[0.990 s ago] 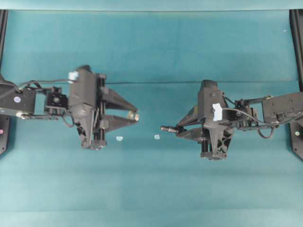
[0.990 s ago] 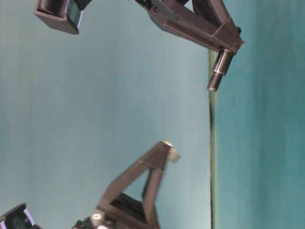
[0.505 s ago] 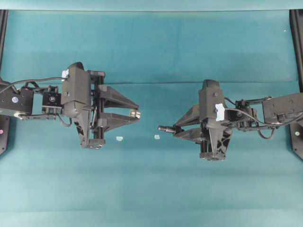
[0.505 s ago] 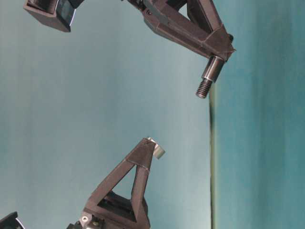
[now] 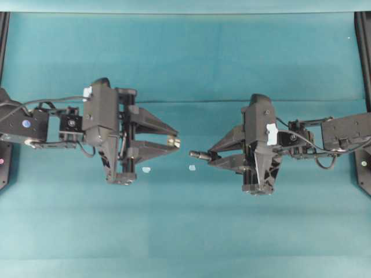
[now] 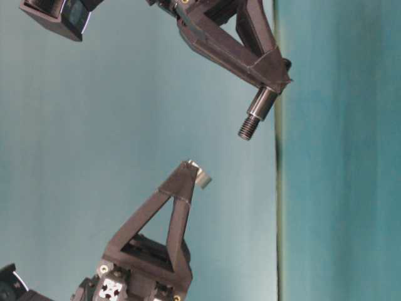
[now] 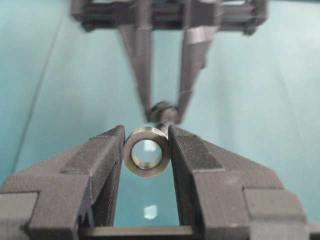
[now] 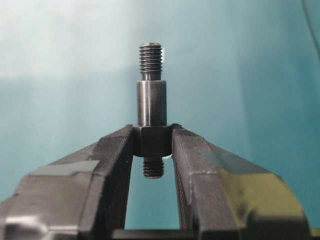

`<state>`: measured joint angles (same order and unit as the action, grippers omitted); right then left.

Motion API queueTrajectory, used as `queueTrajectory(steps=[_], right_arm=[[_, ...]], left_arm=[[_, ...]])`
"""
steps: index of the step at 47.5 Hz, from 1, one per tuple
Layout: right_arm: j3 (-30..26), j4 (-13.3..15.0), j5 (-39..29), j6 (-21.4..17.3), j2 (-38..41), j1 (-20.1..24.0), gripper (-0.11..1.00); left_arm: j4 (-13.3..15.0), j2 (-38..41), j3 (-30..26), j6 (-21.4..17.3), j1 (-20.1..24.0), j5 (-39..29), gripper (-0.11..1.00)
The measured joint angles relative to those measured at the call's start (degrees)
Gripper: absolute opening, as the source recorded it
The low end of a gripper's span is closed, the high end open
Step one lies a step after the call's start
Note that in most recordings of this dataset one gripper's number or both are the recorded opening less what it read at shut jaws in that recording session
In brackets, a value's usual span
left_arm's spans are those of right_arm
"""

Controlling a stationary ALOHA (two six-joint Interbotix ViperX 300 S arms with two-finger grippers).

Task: Insert the washer onto the shaft with both hands.
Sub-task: 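Lift both parts and rotate grippers to face each other, then bring the washer toward the shaft tip, aligning hole with thread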

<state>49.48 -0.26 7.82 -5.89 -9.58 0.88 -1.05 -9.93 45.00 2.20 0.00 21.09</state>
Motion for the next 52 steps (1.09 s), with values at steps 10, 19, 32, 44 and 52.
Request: queueTrajectory(steps=[10,19,32,44,52], right_arm=[[0.0,0.0,0.44,0.0,0.0,-0.26,0.01],[0.0,0.0,2.02,0.0,0.0,-0.7,0.01],[0.0,0.0,3.25,0.0,-0.09,-0.7,0.01],[0.0,0.0,4.22,0.0,0.0,-0.7,0.01],[0.0,0.0,4.66,0.0,-0.09,-0.7,0.01]], left_arm=[[0.09,1.23,-0.97,0.0,-0.7,0.0,0.35],[0.0,2.02,-1.85,0.0,-0.7,0.0,0.35],[0.0,2.55,-2.02,0.0,-0.79,0.0,0.35],[0.0,3.16,-2.02,0.0,-0.18,0.0,0.35],[0.09,3.34,-2.11,0.0,0.7,0.0,0.35]])
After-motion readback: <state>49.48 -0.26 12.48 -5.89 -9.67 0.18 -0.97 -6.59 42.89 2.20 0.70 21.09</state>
